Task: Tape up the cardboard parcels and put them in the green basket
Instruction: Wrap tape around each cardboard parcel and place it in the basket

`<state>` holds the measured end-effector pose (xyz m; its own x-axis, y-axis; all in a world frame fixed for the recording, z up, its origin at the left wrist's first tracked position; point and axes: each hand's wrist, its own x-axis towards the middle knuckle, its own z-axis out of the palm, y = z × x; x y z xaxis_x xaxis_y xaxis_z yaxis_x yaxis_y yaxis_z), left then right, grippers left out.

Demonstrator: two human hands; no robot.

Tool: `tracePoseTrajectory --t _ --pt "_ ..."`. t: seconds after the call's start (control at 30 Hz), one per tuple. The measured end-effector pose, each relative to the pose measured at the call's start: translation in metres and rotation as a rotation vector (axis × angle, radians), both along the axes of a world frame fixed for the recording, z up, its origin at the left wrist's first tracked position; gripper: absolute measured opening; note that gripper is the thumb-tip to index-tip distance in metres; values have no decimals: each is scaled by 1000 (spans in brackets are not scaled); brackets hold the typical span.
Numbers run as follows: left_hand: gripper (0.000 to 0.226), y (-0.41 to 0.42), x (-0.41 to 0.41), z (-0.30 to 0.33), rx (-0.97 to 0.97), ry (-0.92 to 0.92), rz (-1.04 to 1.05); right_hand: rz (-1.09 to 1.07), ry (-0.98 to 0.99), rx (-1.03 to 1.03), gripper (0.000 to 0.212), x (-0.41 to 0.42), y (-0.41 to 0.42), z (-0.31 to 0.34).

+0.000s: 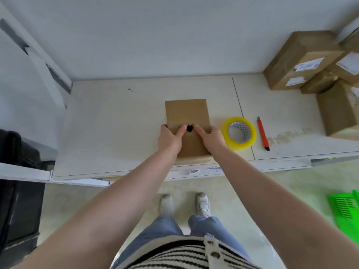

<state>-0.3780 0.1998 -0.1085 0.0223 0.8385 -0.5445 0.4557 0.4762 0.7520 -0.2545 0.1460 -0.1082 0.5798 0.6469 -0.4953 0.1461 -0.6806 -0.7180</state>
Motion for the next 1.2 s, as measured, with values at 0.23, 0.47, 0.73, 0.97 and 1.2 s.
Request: tracePoseTrajectory --t 0.23,0.47,0.73,0.97,1.2 --pt "58 1 -2 2 74 78 -83 45 -31 -19 48 2 3 -4" --pt "84 2 -1 6 84 112 -125 21 -403 83 41 48 -32 -4" --pt "82 0 -4 23 139 145 -137 470 -738 -198 17 92 -57 1" --pt "59 -2 19 84 583 -44 -418 475 -392 278 23 92 -26 95" --pt "48 -15 18 106 700 -164 -414 639 -403 329 28 56 -17 136"
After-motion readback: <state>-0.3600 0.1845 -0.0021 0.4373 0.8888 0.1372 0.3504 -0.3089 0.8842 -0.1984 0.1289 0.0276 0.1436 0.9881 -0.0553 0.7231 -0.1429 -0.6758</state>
